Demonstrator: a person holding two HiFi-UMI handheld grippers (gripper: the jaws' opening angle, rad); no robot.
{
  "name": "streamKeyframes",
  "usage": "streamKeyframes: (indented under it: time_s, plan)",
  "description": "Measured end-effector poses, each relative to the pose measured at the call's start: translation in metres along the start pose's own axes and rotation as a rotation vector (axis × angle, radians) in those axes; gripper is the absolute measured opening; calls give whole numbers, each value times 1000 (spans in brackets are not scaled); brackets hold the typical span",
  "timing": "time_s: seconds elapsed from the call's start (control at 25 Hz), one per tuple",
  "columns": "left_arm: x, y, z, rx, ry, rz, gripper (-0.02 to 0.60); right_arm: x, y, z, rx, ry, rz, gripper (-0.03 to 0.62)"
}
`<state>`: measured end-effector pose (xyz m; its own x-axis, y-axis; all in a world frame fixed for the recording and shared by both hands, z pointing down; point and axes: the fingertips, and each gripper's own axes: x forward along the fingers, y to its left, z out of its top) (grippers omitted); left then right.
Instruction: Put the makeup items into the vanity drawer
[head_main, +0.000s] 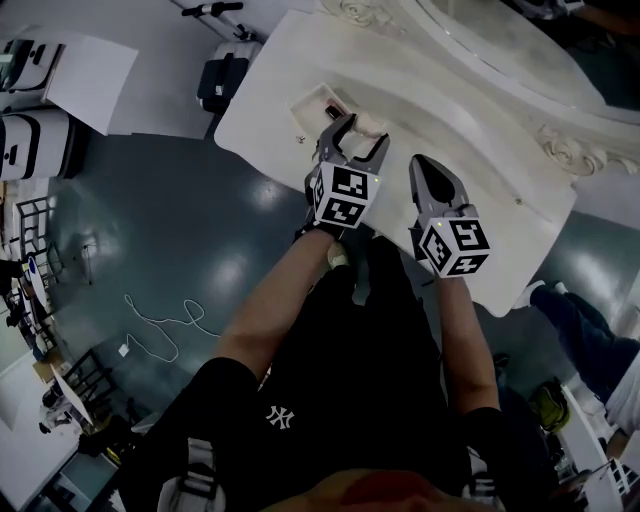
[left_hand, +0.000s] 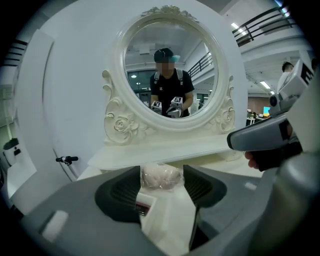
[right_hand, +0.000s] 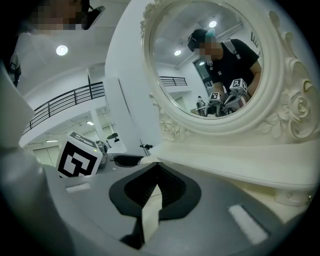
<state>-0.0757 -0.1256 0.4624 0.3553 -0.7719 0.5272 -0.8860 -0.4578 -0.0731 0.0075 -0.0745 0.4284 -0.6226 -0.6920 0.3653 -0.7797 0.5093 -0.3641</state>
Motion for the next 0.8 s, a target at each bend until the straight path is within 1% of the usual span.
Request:
streamKeyframes:
  time_s: [0.32,0.52,0.8]
  plan:
    - [0,44,-23,-36,42,70,275,30,11,0,-17,41,54,23]
    - [2,68,-37,-61,67,105,278,45,15,-2,-25,68,69,21]
    - [11,87,-55,-90,103,110,295,61,16,-5,-29,96,76,23]
